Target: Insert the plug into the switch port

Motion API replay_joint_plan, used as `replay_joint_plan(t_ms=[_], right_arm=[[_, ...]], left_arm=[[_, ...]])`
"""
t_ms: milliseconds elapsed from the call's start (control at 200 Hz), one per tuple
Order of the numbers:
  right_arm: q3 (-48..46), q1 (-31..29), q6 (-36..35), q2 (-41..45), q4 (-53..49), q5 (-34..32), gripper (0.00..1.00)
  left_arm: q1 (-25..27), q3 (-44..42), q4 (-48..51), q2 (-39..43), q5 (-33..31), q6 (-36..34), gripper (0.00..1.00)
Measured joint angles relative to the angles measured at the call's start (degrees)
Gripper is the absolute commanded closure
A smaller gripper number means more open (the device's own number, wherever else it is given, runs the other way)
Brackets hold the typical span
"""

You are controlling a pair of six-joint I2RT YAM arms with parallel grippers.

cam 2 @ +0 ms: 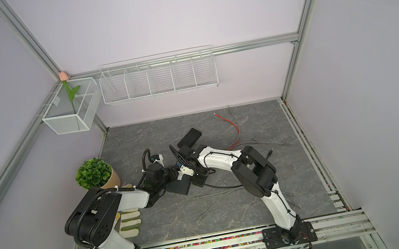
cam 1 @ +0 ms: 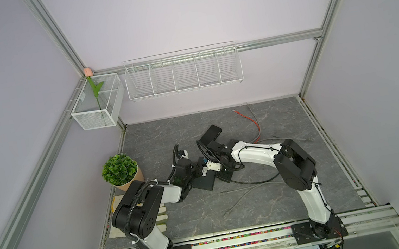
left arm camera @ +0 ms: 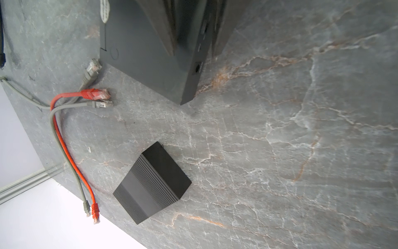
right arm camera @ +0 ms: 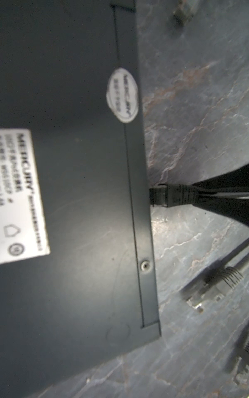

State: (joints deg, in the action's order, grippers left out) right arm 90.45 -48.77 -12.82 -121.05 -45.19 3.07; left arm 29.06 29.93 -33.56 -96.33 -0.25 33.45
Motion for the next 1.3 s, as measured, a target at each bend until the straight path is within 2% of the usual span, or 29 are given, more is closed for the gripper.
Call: replay_joint_plan(t_ms=[935, 1175, 1300], right_arm=[[3.4, 0.3, 0.5, -2.0, -3.1, 0.6, 0.93], [2.8, 0.7, 0.4, -2.0, 2.4, -0.7, 0.8], [2.4, 0.8, 0.3, -1.6, 6.3, -1.1, 0.73]], left_arm=[[1.7, -0.3, -2.5, 0.1, -3.3, 1.3, 0.71], [1.4, -0.4, 1.8, 3.3, 3.2, 2.6, 0.66], [0.3, 0.0, 6.6, 5.8, 3.6, 2.1, 0.58]])
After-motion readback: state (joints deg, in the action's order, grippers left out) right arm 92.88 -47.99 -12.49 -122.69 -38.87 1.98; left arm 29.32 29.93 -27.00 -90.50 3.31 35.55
